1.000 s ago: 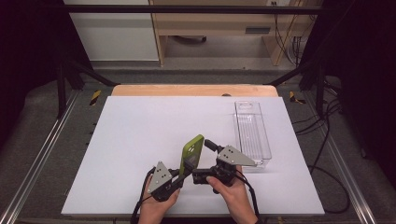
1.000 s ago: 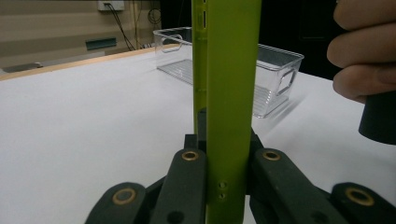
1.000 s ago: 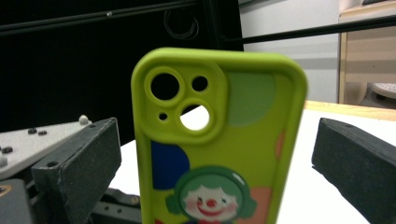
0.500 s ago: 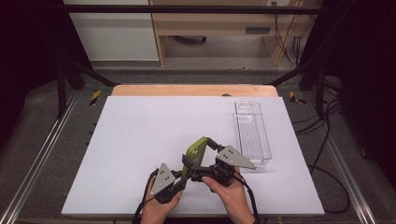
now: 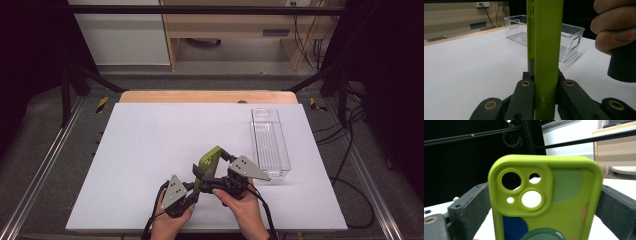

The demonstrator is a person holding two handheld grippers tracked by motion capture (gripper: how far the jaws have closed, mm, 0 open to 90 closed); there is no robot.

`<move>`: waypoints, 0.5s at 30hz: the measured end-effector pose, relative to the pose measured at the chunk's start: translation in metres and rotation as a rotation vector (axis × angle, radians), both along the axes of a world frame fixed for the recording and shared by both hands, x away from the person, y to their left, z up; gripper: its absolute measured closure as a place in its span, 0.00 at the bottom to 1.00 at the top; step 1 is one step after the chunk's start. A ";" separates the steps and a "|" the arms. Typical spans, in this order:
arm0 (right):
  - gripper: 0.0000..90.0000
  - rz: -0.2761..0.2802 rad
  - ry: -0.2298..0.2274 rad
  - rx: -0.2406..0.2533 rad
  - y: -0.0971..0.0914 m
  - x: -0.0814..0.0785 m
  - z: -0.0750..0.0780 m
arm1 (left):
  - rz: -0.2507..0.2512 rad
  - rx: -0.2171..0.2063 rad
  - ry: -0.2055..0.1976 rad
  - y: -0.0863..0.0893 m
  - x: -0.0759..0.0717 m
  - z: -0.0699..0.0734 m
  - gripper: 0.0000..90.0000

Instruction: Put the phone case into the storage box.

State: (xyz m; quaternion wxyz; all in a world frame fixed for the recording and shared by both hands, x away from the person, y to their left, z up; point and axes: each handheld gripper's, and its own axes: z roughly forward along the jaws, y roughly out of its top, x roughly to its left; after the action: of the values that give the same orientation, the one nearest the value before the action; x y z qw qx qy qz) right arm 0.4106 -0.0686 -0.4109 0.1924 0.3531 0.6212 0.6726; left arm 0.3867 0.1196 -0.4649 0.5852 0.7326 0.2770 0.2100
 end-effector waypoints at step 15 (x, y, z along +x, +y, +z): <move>0.17 0.006 0.033 -0.004 -0.004 0.001 -0.001 | -0.005 0.019 0.003 0.000 0.001 -0.002 0.95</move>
State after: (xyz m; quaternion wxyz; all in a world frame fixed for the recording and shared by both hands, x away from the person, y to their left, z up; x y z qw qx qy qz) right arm 0.4116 -0.0728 -0.4123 0.1808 0.3618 0.6267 0.6661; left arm 0.3879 0.1193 -0.4669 0.5785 0.7391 0.2738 0.2100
